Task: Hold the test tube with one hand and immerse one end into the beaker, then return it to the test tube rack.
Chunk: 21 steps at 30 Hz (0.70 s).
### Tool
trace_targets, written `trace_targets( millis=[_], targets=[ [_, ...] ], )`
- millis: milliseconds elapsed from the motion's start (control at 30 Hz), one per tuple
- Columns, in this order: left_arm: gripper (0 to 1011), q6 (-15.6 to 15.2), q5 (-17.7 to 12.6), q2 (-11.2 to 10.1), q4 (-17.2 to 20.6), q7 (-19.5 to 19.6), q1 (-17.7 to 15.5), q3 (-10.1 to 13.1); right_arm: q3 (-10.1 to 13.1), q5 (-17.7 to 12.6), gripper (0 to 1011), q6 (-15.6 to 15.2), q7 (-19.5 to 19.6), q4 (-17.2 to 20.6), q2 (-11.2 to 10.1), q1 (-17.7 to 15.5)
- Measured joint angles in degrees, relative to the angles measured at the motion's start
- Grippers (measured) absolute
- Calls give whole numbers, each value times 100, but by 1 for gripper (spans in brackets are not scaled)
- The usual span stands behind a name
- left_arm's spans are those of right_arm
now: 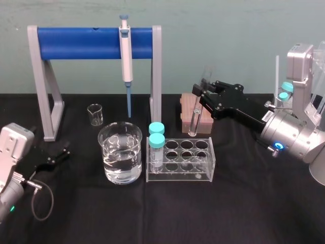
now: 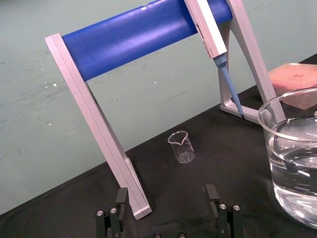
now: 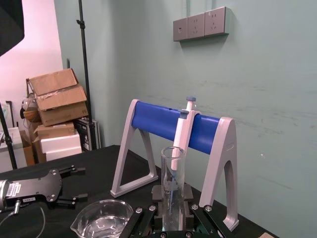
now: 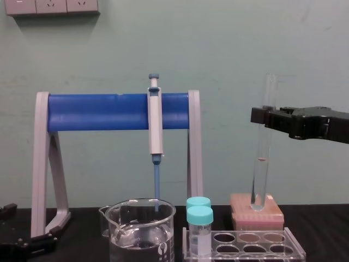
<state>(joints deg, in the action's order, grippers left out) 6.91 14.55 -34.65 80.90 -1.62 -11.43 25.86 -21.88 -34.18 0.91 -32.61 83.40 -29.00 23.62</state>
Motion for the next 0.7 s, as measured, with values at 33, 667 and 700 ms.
trace_targets(
  millis=[33,667,700],
  targets=[
    [1000,0,0,0,0,0,0,0,-2,0,225,-1,0,-5,1,3],
    [1000,0,0,0,0,0,0,0,-31,-10,225,7,-28,-108,30,73],
    [1000,0,0,0,0,0,0,0,-33,-12,225,8,-30,-113,32,74]
  ],
)
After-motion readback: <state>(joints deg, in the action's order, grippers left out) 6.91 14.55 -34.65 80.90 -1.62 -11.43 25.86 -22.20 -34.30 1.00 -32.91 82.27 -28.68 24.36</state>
